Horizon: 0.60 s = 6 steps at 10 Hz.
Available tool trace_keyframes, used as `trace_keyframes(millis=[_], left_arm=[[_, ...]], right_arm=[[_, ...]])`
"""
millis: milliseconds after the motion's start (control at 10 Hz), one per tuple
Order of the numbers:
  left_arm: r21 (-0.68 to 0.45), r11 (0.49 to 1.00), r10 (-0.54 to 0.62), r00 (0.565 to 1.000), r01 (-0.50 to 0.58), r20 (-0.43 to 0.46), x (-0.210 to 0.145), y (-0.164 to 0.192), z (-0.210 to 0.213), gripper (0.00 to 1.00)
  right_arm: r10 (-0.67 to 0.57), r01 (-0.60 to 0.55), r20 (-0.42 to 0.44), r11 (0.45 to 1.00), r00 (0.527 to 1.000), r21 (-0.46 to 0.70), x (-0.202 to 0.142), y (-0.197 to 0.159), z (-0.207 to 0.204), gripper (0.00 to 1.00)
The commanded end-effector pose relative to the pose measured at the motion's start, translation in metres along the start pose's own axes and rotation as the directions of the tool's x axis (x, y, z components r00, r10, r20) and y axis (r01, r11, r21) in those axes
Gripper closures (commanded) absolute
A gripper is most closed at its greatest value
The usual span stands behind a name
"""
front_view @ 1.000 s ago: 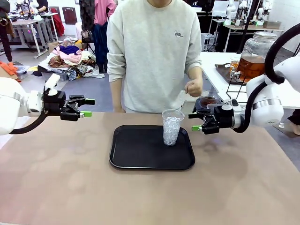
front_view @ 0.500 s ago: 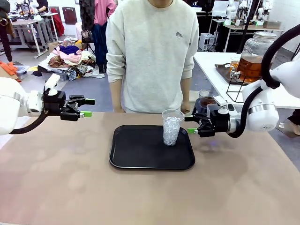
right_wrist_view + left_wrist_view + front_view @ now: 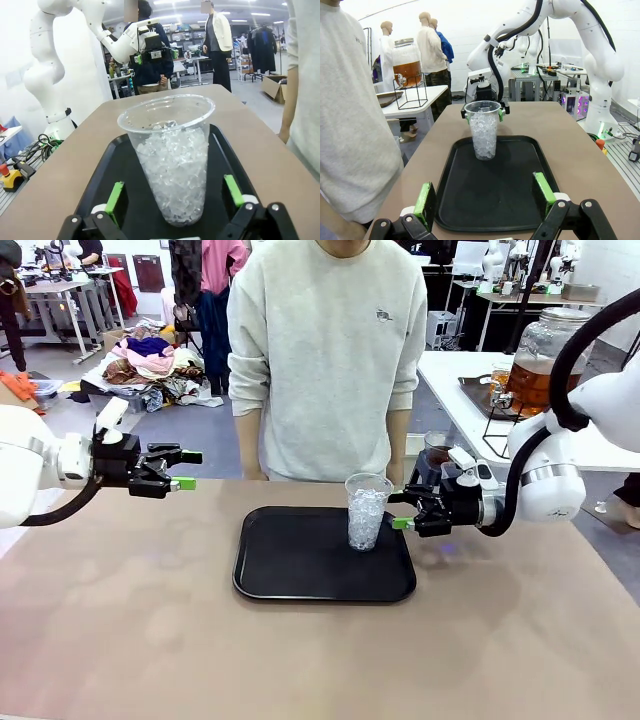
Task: Pour the drink into the iced cup.
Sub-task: Pick up the iced cup indicated by the human and present it to them.
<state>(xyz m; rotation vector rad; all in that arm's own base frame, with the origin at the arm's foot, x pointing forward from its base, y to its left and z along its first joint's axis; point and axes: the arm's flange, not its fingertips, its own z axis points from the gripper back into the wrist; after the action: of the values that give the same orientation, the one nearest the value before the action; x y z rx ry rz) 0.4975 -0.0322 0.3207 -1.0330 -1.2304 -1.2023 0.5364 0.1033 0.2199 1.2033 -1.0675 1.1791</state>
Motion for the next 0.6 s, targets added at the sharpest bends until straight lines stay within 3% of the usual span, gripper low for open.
trace_keyframes(millis=[0,500], left_arm=[[0.007,1.0,-0.002,1.0,0.002,0.007,0.0018,0.0001,-0.0009,0.0],[0.007,1.0,-0.002,1.0,0.002,0.007,0.0018,0.0001,-0.0009,0.0]], right_arm=[[0.042,-0.042,0.009,0.999,0.999,-0.026,-0.0014,0.0003,-0.0097,0.0],[0.046,-0.046,0.007,0.999,0.999,-0.023,-0.0005,-0.0008,-0.017,0.0]])
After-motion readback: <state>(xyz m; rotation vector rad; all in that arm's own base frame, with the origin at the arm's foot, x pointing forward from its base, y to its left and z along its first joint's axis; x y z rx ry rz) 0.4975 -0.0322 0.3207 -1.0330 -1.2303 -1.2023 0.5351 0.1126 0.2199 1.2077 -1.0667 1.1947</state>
